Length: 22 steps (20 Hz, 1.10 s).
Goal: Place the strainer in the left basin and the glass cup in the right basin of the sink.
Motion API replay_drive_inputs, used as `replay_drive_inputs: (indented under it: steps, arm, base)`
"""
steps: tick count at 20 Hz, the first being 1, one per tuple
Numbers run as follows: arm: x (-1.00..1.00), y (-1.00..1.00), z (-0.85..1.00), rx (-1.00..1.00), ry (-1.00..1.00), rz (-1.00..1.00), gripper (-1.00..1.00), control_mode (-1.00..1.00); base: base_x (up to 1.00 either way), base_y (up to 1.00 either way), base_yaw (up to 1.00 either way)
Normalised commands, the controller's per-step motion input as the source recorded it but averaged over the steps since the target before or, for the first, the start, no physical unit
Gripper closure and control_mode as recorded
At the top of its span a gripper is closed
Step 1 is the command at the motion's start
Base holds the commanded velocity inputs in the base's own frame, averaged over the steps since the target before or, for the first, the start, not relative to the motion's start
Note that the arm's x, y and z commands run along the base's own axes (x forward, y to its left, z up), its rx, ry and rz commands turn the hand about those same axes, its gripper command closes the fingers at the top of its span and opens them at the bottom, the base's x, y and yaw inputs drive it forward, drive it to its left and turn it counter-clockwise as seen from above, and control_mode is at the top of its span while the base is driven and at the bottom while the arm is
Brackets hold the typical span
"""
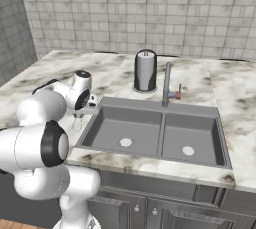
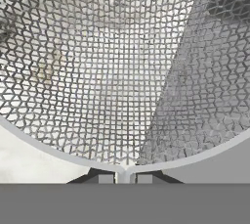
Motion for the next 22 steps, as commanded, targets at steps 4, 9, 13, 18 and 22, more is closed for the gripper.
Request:
replay_drive_inputs:
  steps: [4, 9, 13, 18, 22]
  arm:
    - [-0.09, -0.36, 0.01, 0.0, 0.0, 0.0, 1.0, -1.0]
    - [-0.01, -0.34, 0.0, -0.01, 0.0, -0.04, 1.0, -1.0]
    - [0.0, -0.36, 0.0, -0.01, 0.0, -0.01, 1.0, -1.0]
    - [0.13, -0.22, 0.0, -0.09, 0.0, 0.0, 1.0, -1.0]
    - [0.14, -0.2, 0.0, -0.19, 0.04, 0.0, 1.0, -1.0]
  base:
    - [0.0, 0.0, 0.0]
    - [0.0, 0.0, 0.0]
    - [0.0, 0.0, 0.0]
    - [0.0, 0.0, 0.0]
    - [0.0, 0.0, 0.0]
